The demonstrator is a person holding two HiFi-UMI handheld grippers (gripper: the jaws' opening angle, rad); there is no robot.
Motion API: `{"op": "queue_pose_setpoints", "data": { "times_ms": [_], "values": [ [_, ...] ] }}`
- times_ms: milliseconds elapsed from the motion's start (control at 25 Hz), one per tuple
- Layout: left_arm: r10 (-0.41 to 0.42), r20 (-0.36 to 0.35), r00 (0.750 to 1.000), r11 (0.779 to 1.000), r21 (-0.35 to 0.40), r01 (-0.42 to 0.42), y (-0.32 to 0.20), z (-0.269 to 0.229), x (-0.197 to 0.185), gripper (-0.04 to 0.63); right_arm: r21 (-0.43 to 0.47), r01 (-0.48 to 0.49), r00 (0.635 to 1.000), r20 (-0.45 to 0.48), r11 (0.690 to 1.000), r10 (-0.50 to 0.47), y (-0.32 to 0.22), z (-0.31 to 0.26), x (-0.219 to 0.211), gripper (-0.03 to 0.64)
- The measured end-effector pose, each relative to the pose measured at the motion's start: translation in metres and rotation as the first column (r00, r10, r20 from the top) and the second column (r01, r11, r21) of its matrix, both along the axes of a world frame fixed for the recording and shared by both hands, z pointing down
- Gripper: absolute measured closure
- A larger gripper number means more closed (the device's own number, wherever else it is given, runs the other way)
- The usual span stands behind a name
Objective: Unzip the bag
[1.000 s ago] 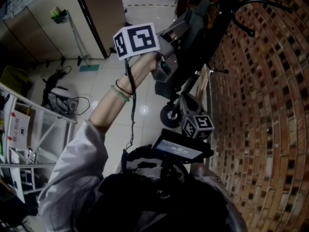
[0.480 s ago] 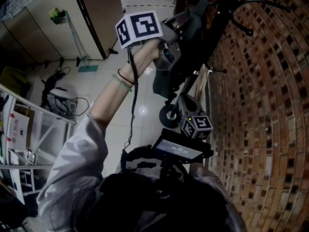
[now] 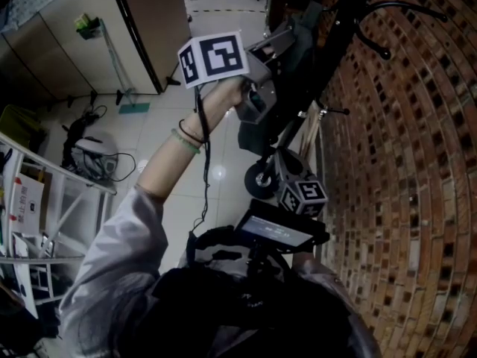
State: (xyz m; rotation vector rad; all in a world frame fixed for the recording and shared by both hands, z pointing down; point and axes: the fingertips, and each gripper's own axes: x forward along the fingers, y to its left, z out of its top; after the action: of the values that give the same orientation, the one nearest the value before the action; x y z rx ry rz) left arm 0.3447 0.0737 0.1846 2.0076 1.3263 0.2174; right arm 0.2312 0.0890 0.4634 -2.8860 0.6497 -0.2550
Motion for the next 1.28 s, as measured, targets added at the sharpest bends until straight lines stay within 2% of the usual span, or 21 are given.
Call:
{"op": "queue_pose_setpoints", "data": {
  "times_ms": [240,360,440,600,720,920,1160,1280],
  "values": [
    [-0.025,-0.03,0.999,0.998,0.056,0.026,-0.024,0.038,-0.018,0.538,-0.004,0.001,1.0,0.013,1.0,-0.001,0.001,0.005,-0.001,0.625],
    [-0.077,-0.053,0.996,0.993,0.084,0.081,-0.046,0.062,-0.021,0.538,-0.001,0.005,1.0,0.018,1.0,-0.005,-0.001,0.009,0.0,0.624],
    [-0.118,-0.078,0.99,0.983,0.131,0.127,-0.061,0.084,-0.023,0.538,-0.004,0.014,1.0,0.024,1.0,-0.014,-0.004,0.012,0.0,0.624],
    [-0.196,-0.13,0.972,0.94,0.259,0.224,-0.092,0.143,-0.029,0.54,-0.008,0.022,0.999,0.036,1.0,-0.022,-0.009,0.016,-0.001,0.624],
    [-0.255,-0.13,0.958,0.905,0.317,0.284,-0.115,0.187,-0.033,0.54,-0.01,0.03,0.999,0.039,1.0,-0.029,-0.012,0.019,-0.001,0.624],
    [-0.31,-0.156,0.938,0.84,0.417,0.347,-0.138,0.241,-0.044,0.54,-0.016,0.032,0.998,0.048,0.999,-0.031,-0.014,0.021,-0.003,0.624],
    [-0.351,-0.178,0.919,0.788,0.474,0.393,-0.151,0.273,-0.065,0.54,-0.026,0.029,0.999,0.041,0.999,-0.028,-0.016,0.022,-0.004,0.625],
    [-0.35,-0.18,0.919,0.781,0.486,0.393,-0.152,0.279,-0.07,0.54,-0.03,0.017,0.999,0.037,0.999,-0.015,-0.015,0.022,-0.004,0.626]
  ]
}}
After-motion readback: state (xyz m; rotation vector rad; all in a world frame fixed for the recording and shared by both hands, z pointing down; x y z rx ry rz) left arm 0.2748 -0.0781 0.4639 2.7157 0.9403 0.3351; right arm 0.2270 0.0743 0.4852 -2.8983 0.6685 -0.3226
